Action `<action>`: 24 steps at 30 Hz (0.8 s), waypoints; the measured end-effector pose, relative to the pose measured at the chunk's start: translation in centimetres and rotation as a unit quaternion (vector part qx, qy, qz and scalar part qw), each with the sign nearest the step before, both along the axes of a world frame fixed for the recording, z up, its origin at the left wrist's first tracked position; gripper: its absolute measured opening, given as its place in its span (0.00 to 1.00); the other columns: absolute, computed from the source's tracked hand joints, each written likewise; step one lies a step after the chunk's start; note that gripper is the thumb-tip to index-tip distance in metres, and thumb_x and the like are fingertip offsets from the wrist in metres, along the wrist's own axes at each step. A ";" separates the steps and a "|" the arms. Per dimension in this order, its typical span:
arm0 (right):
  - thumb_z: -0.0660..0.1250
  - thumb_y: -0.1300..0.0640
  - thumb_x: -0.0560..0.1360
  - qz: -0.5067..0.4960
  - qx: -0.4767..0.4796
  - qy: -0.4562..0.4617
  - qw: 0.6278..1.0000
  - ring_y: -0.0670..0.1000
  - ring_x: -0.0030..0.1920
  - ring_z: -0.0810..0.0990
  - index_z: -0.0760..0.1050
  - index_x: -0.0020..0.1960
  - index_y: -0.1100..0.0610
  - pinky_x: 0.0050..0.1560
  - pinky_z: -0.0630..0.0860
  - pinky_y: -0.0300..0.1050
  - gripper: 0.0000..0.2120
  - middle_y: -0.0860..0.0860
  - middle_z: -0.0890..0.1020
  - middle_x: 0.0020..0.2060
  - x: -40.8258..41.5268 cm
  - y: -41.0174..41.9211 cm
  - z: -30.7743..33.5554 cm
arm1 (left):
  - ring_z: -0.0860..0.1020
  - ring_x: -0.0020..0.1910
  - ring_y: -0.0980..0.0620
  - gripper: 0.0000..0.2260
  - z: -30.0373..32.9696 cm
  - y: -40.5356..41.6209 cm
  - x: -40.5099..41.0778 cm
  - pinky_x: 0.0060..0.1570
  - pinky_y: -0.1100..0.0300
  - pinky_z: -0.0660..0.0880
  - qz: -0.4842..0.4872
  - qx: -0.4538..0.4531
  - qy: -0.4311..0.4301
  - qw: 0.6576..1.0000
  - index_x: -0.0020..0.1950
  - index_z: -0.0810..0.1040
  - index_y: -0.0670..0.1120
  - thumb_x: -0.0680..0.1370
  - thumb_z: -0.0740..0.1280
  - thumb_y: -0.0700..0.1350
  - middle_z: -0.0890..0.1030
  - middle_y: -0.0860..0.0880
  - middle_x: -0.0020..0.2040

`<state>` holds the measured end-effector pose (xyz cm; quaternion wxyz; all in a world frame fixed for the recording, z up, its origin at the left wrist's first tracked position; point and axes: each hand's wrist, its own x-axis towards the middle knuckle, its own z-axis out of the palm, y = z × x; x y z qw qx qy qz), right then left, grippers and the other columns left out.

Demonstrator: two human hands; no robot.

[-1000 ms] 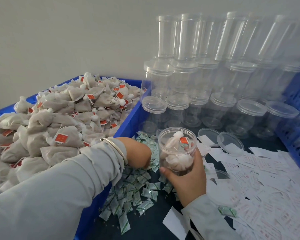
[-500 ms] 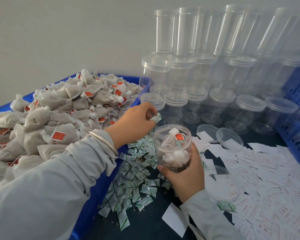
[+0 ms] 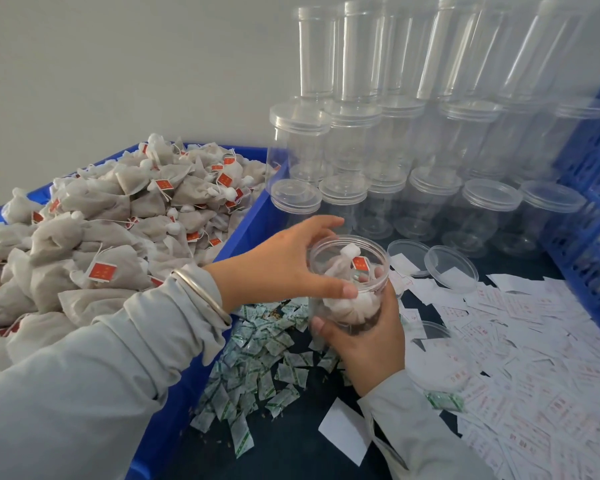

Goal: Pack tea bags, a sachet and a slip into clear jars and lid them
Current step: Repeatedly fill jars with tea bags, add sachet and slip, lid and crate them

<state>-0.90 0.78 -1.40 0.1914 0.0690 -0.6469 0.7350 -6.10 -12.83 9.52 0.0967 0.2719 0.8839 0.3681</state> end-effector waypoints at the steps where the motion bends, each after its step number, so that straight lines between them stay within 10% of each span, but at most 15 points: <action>1: 0.75 0.78 0.60 -0.002 0.002 0.009 1.000 0.39 0.52 0.80 0.67 0.62 0.49 0.44 0.77 0.30 0.40 0.38 0.81 0.53 0.1 0.1 0.1 | 0.69 0.62 0.64 0.49 -0.2 0.1 0.0 0.56 0.73 0.64 -0.010 -0.018 -0.007 1.000 0.74 0.55 0.60 0.57 0.71 0.66 0.68 0.63 0.63; 8: 0.75 0.76 0.60 0.012 0.009 0.040 0.999 0.40 0.55 0.79 0.66 0.63 0.46 0.47 0.77 0.31 0.40 0.37 0.79 0.55 0.0 0.3 0.4 | 0.70 0.66 0.59 0.57 -0.8 0.6 -0.3 0.67 0.60 0.66 0.005 0.043 -0.082 0.996 0.77 0.51 0.56 0.55 0.78 0.61 0.70 0.58 0.68; 14: 0.80 0.61 0.58 0.060 0.011 0.026 0.998 0.49 0.57 0.80 0.68 0.63 0.44 0.52 0.79 0.43 0.39 0.46 0.80 0.57 -0.6 0.8 0.4 | 0.77 0.54 0.67 0.32 -0.6 0.7 -0.3 0.52 0.69 0.73 0.020 0.068 -0.069 0.995 0.57 0.72 0.59 0.57 0.79 0.57 0.80 0.62 0.53; 19: 0.79 0.43 0.55 0.056 0.093 -0.038 0.993 0.53 0.64 0.74 0.62 0.72 0.54 0.61 0.75 0.53 0.50 0.55 0.73 0.64 -0.6 1.4 0.9 | 0.78 0.54 0.63 0.33 -0.6 0.4 -0.7 0.57 0.62 0.73 0.074 0.060 -0.038 0.995 0.59 0.74 0.56 0.57 0.77 0.61 0.80 0.60 0.54; 22: 0.61 0.23 0.61 -0.015 0.219 -0.061 0.974 0.45 0.69 0.66 0.55 0.72 0.45 0.68 0.66 0.42 0.47 0.47 0.66 0.69 0.3 2.0 2.1 | 0.77 0.56 0.61 0.41 -0.5 0.0 -1.3 0.60 0.59 0.72 0.115 0.075 -0.015 0.990 0.64 0.73 0.52 0.55 0.76 0.67 0.79 0.59 0.57; 24: 0.58 0.31 0.71 -0.070 0.251 -0.042 0.965 0.42 0.68 0.66 0.56 0.73 0.46 0.66 0.63 0.36 0.36 0.45 0.66 0.69 0.4 3.0 3.6 | 0.76 0.59 0.58 0.43 0.2 -0.2 -1.6 0.63 0.55 0.71 0.133 0.080 -0.007 0.988 0.66 0.72 0.51 0.54 0.74 0.67 0.78 0.57 0.60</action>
